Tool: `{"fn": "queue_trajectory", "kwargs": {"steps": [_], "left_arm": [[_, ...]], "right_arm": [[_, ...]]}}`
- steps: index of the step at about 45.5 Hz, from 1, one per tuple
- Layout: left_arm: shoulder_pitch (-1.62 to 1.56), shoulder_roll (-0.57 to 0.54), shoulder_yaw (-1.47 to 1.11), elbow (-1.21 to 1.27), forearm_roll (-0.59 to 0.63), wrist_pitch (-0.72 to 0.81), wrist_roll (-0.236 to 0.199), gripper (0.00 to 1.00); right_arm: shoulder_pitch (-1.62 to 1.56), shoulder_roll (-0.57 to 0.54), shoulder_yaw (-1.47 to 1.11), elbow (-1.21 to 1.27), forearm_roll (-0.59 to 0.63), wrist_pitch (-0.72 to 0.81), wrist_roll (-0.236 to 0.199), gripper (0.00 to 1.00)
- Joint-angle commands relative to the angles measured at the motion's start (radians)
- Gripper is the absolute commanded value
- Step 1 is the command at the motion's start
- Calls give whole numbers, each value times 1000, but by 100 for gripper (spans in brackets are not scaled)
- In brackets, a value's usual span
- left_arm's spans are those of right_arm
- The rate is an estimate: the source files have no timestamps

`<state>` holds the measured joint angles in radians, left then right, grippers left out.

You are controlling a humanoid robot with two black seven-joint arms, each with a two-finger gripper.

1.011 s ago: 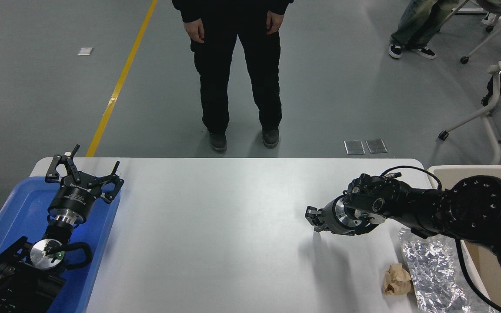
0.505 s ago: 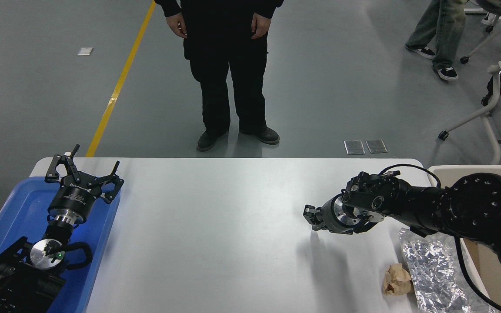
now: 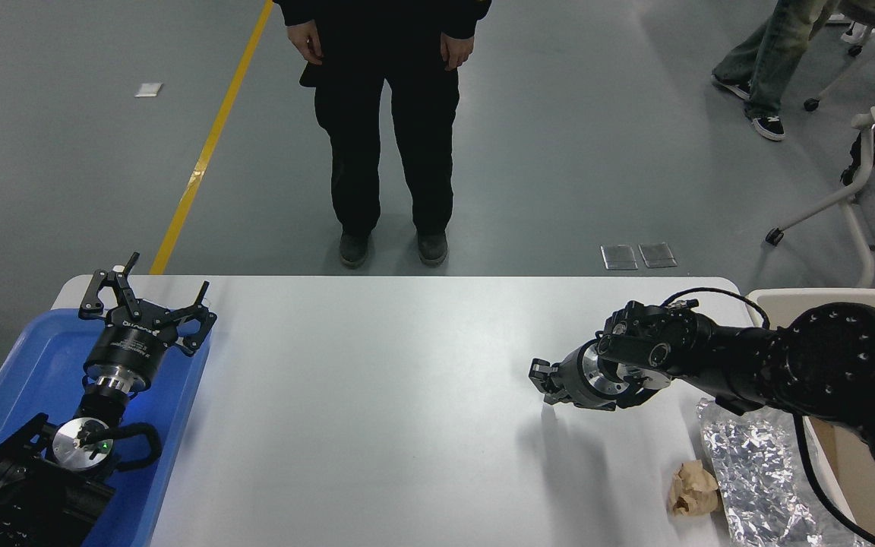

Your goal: Pick up foil plate and place in dustbin

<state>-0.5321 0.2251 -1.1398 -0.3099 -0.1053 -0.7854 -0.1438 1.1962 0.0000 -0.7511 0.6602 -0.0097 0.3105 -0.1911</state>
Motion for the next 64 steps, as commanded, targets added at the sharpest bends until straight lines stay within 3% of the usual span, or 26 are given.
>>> {"fn": "queue_trajectory", "kwargs": {"steps": [1,8,19,20,21,23,30,36,53,64], "left_arm": [[0,0,0,0,-1,0,0,99],[0,0,0,0,1,0,0,99],[1,0,0,0,-1,0,-2,99],[1,0,0,0,-1,0,-2,99],[1,0,0,0,-1,0,-2,99],[1,0,0,0,-1,0,-2,99],[1,0,0,0,-1,0,0,99],[0,0,0,0,1,0,-2,99],[1,0,0,0,-1,0,0,99],[0,0,0,0,-1,0,0,99]], "right_arm": [[20,0,10,38,0,1,-2,0],[35,0,15,39,0,16,-4,0],[81,0,24,93,2,61,-45,0],[94,0,30,101,0,67,-44,5],[101,0,38,104,0,67,-44,17],[114,0,59,108,2,67,-44,31],[187,0,81,194,2,78,-44,56],[261,-78,52,251,2,96,-45,100],[551,-275,-50,524,8,384,-44,100],[819,-328,-212,610,122,475,-44,100]]}}
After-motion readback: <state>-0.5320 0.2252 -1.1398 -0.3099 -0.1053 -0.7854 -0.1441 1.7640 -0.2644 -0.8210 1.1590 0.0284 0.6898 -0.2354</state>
